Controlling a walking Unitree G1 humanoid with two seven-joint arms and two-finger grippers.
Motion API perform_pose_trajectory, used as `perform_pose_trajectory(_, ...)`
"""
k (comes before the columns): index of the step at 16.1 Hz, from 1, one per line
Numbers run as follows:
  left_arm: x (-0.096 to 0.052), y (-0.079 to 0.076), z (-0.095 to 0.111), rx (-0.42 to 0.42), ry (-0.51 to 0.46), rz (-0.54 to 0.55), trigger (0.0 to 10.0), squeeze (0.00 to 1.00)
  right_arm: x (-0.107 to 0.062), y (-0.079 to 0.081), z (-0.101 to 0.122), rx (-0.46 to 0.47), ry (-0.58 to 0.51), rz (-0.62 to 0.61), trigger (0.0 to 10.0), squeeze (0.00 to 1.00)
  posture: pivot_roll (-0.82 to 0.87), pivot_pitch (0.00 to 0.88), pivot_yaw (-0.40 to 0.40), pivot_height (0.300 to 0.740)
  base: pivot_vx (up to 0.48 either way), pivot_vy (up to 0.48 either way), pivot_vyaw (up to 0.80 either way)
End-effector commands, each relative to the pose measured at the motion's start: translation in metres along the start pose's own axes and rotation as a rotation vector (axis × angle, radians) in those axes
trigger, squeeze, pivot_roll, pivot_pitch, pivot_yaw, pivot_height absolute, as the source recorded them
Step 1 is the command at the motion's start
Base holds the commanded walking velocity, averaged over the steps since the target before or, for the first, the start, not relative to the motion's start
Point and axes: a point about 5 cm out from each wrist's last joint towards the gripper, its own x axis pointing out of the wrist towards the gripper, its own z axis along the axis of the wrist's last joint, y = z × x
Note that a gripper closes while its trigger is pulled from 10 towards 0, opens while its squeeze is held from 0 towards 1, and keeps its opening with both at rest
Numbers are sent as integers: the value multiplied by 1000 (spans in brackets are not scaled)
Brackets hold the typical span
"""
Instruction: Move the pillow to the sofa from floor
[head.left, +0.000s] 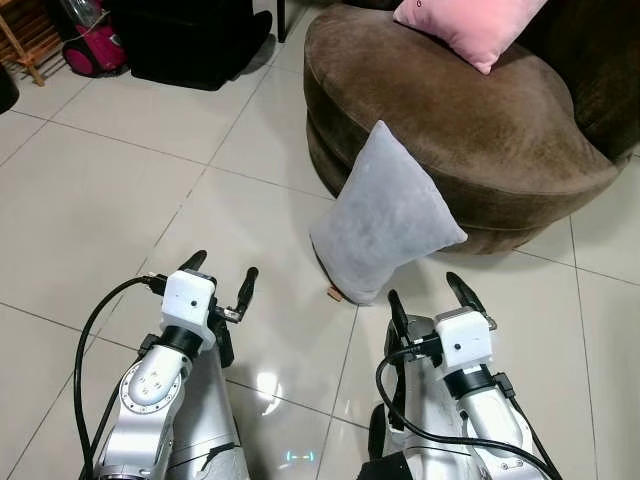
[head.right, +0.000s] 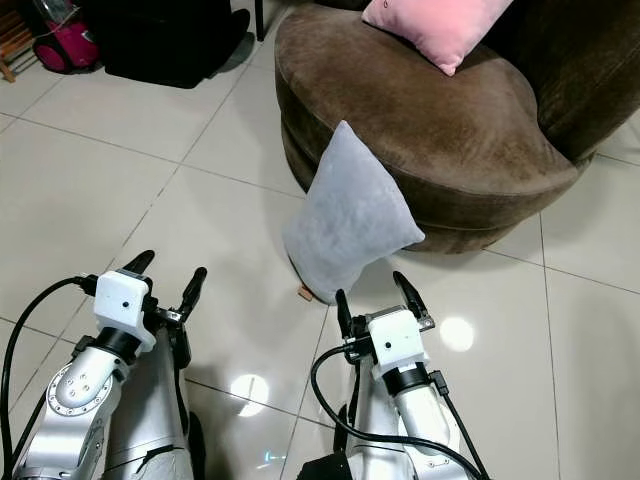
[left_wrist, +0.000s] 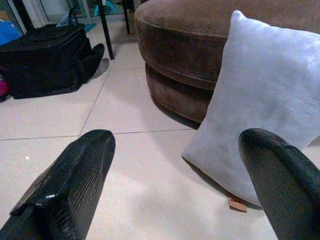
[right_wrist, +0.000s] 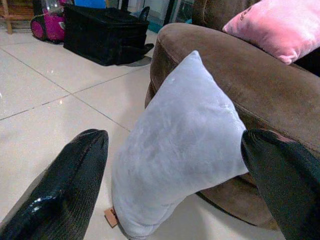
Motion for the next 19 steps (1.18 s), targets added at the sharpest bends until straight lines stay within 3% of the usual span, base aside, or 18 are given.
perform_pose_trajectory(1, -2, -4, -4, -13, 19, -19, 10000, 1000, -5, 0, -4, -5, 28, -5, 10000, 0, 69, 232, -65, 444, 0, 0, 0)
perform_pose_trajectory(13, 3, -6, -7, 3, 37, -48, 10000, 1000, -8, 0, -13, -2, 63, -5, 10000, 0, 65, 236, -66, 444, 0, 0, 0)
perform_pose_trajectory(19, 2, -9, -6, -6, 29, -59, 10000, 1000, -6, 1, -16, 4, 84, 0, 10000, 0, 67, 227, -64, 444, 0, 0, -650)
